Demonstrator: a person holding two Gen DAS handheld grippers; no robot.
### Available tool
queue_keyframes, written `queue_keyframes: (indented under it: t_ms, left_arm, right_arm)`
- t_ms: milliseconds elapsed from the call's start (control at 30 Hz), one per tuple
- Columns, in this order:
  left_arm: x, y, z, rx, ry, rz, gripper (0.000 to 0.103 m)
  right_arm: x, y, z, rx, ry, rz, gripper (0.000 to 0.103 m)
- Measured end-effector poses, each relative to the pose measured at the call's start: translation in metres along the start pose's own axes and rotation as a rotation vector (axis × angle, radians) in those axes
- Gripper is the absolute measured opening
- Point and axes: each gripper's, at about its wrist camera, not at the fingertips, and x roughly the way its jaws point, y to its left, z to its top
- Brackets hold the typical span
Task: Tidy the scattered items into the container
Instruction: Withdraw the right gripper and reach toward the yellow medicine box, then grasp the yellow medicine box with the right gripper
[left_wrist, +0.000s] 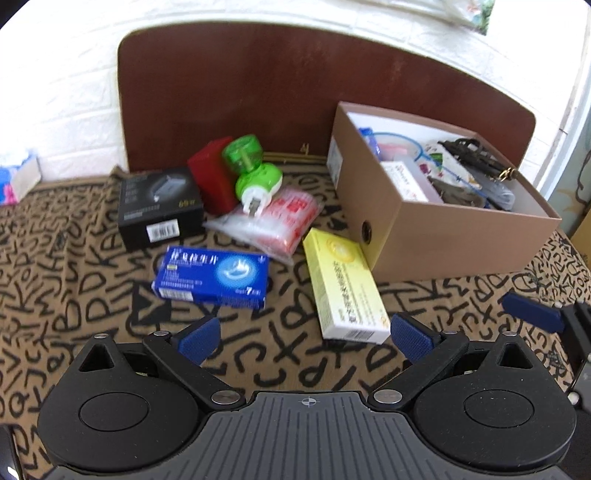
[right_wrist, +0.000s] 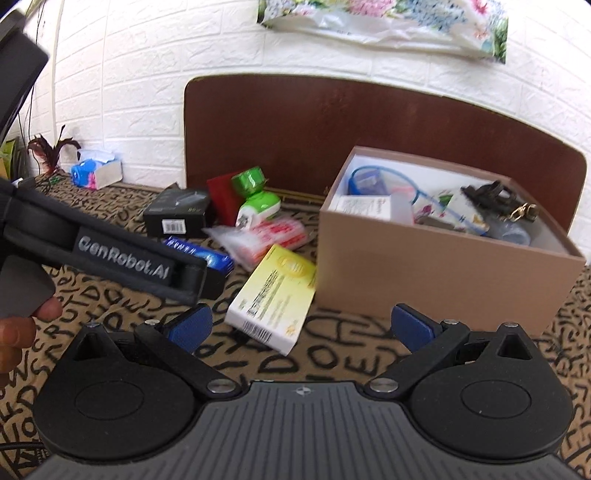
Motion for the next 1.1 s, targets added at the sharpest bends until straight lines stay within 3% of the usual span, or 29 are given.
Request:
queue_keyframes:
  t_ms: [167, 800, 1100]
  left_arm:
    - [0.007, 0.002, -0.002, 0.000, 0.026, 0.025, 0.103]
    - [0.035, 0.002, 0.006, -0.011, 0.102, -0.010, 0.103]
    - [0.060, 0.000, 0.017, 0.005, 0.151, -0.066, 0.098]
  right_arm:
    - [0.009, 0.005, -0.007, 0.008, 0.040, 0.011, 0.103]
    - [0.038, 0.003, -0.012, 0.072, 0.096, 0.013, 0.103]
    - [0.059, -0.003, -0.010, 0.165, 0.078, 0.014, 0.100]
